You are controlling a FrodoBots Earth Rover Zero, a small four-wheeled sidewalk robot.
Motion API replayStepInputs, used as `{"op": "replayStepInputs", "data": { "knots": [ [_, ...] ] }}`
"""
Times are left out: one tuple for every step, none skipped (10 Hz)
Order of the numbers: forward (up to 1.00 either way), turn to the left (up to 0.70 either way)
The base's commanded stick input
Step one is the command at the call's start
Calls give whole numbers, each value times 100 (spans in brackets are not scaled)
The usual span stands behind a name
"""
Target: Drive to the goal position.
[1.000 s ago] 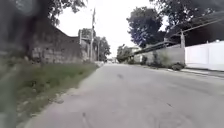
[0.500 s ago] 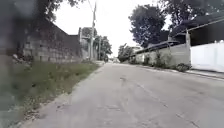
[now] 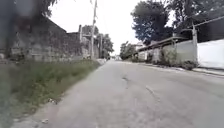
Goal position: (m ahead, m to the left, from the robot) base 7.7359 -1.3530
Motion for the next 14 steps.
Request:
{"op": "replayStepInputs", "data": {
  "knots": [
    [100, 1],
    [100, -23],
    [100, -33],
    [100, -33],
    [100, 1],
    [100, 3],
    [100, 0],
    [100, 0],
    [100, 0],
    [100, 0],
    [100, 0],
    [100, 0],
    [100, 0],
    [100, 0]
  ]
}}
